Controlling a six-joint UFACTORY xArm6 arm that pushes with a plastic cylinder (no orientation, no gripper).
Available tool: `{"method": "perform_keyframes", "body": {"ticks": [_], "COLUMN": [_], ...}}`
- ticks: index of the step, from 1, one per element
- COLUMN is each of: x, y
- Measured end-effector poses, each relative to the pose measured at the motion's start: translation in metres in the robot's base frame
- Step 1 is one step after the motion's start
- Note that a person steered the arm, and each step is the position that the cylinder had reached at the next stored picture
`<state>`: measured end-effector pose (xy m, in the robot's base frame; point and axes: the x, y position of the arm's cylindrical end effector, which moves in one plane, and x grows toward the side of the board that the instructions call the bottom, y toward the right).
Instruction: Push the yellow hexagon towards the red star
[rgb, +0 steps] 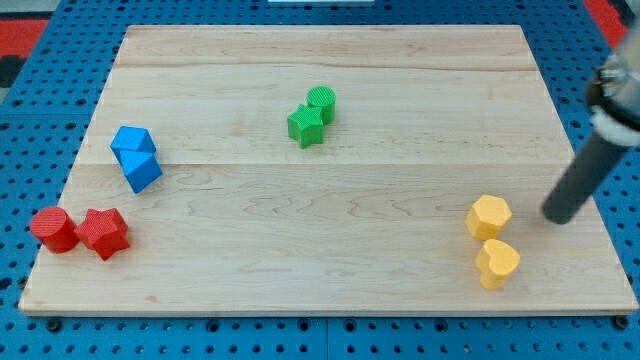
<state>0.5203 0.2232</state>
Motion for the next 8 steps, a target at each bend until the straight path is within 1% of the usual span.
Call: {"method": "perform_keyframes", "body": {"ticks": [2,3,4,5,6,7,8], "x": [0.004,0.011,0.021,0.039,0.056,0.048,0.048], "y": [-0.147,-0.237,-0.258,-0.250,-0.316,-0.381,-0.362]}}
